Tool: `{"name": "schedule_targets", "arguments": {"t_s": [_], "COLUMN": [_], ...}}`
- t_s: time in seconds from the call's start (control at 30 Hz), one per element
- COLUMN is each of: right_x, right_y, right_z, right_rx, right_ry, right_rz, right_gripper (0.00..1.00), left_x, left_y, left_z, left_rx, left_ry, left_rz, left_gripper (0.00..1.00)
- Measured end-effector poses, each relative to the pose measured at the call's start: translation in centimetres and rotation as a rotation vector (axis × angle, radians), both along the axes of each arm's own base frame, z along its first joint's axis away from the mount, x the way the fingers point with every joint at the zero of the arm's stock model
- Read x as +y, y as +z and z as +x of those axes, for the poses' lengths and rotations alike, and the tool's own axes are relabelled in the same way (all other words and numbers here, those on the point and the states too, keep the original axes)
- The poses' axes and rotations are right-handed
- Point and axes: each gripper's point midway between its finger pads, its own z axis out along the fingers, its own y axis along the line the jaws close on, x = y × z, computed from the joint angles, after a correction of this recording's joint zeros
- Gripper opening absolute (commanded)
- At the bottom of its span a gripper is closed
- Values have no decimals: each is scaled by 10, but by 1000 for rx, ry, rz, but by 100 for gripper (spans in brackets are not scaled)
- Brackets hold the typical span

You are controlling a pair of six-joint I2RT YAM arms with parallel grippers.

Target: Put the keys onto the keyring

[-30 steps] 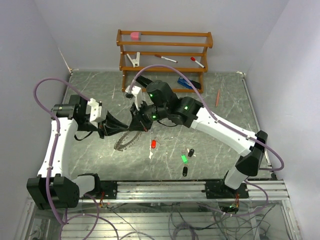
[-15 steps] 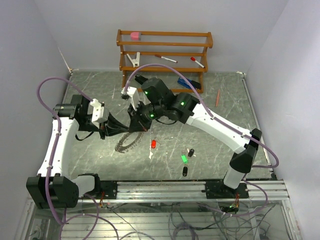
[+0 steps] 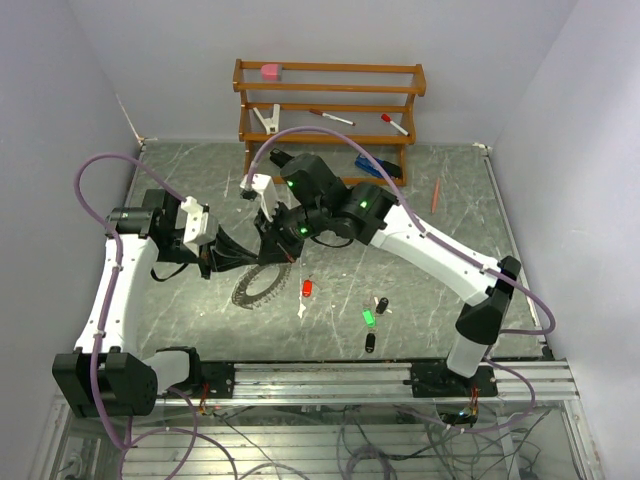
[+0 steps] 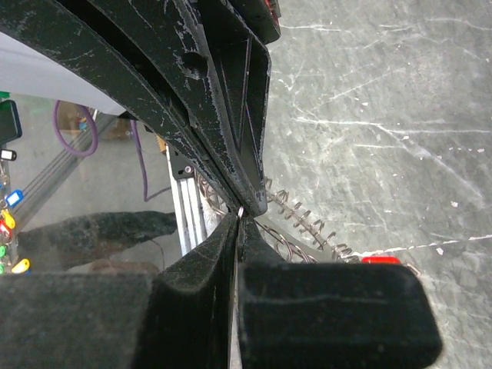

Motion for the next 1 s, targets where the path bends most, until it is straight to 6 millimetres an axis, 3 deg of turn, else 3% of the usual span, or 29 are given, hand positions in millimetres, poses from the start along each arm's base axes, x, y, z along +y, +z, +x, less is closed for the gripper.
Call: {"name": "schedule_targets", "arguments": {"t_s": [0.17, 0.33, 0.53, 0.63, 0.77, 0.9, 1.0], "right_x": [0, 0, -3, -3, -13, -38, -66], "right_y": [0, 1, 10, 24, 39, 48, 40], "right_z": [0, 1, 3, 15, 32, 57, 85], "right_rx": [0, -5, -20, -56, -113, -161, -177], "right_ry": [4, -2, -29, -73, -157, -289, -424], "right_rz": [-3, -1, 28, 71, 122, 146, 130], "right_gripper": [0, 16, 25, 34, 38, 38, 37], "left_x": [0, 0, -2, -2, -2, -2, -2], "left_y": [0, 0, 5, 2, -9, -13, -14], "left_z": [-1, -1, -1, -2, -6, -6, -5], "left_rx": [20, 34, 34, 55, 96, 117, 123], "left_ry": [2, 4, 1, 1, 1, 1, 2], "left_rz": [-1, -4, -34, -40, -42, -42, -43], "left_gripper": [7, 7, 7, 7, 7, 7, 7]}}
